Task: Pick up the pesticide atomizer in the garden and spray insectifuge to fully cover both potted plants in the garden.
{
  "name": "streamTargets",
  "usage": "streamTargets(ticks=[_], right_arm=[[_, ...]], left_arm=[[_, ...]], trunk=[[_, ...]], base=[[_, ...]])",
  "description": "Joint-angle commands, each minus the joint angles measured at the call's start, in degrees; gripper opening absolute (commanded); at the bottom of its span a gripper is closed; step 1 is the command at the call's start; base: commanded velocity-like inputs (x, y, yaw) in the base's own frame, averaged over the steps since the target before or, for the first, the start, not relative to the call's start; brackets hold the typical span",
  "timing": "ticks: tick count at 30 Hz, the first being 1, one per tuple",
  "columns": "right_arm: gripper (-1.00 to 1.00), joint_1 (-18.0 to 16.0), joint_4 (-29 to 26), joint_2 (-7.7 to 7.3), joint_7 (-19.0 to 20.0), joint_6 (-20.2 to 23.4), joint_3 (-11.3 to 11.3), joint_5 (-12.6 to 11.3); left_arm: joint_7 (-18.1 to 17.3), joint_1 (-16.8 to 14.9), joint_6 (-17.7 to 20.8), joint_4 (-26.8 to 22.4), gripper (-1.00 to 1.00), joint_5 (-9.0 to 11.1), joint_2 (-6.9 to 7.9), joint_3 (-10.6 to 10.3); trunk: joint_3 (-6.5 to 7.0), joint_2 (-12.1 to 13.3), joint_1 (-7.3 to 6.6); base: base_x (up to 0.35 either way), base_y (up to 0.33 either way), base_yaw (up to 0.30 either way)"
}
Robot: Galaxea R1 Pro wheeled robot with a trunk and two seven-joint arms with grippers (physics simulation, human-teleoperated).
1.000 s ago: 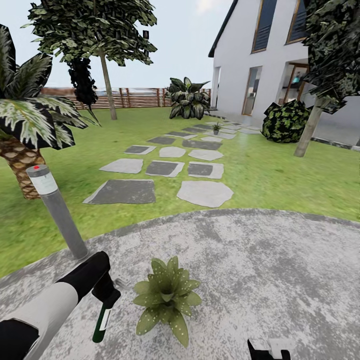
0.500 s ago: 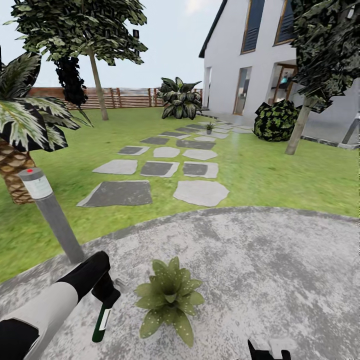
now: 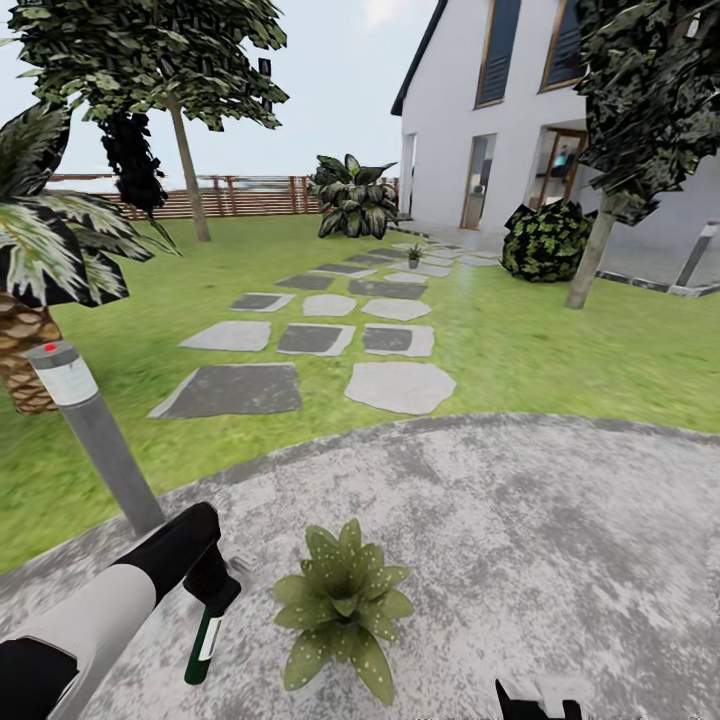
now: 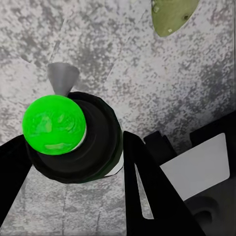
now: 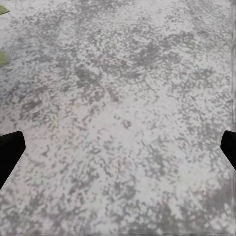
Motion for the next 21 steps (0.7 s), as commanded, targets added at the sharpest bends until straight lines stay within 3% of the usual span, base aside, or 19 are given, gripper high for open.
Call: streamTargets(ticks=[1, 7, 16, 18, 21], right_arm=[[1.00, -0.05, 0.05, 0.03, 0.43, -0.21, -0.49, 0.25], [1.00, -0.06, 0.05, 0.03, 0.44, -0.21, -0.49, 0.29], [1.00, -0.08, 0.05, 0.03, 0.45, -0.21, -0.49, 0.38], [1.00, -0.06, 0.05, 0.03, 0.47, -0.21, -0.49, 0.44], [1.00, -0.08, 0.05, 0.03, 0.46, -0.21, -0.42, 0.46]], left_arm=[[-0.58, 0.03, 0.14, -0.11, -1.00, -0.50, 0.05, -0.13], [-0.65, 0.24, -0.14, 0.13, -1.00, -0.50, 0.12, -0.13], [-0.96, 0.32, -1.65, 0.06, -1.00, -0.64, 1.02, -0.77], [-0.94, 1.38, -2.26, 0.11, -1.00, -3.88, 1.01, -0.78], [-0.94, 1.73, -3.38, -0.39, -1.00, -5.34, 0.43, -0.76]], trunk=[[-0.05, -0.02, -0.01], [-0.05, -0.02, -0.01], [-0.05, -0.02, -0.01], [-0.05, -0.02, -0.01], [-0.05, -0.02, -0.01]], base=[[0.001, 0.000, -0.248], [0.000, 0.000, -0.246], [0.000, 0.000, -0.012], [0.000, 0.000, 0.000], [0.000, 0.000, 0.000]])
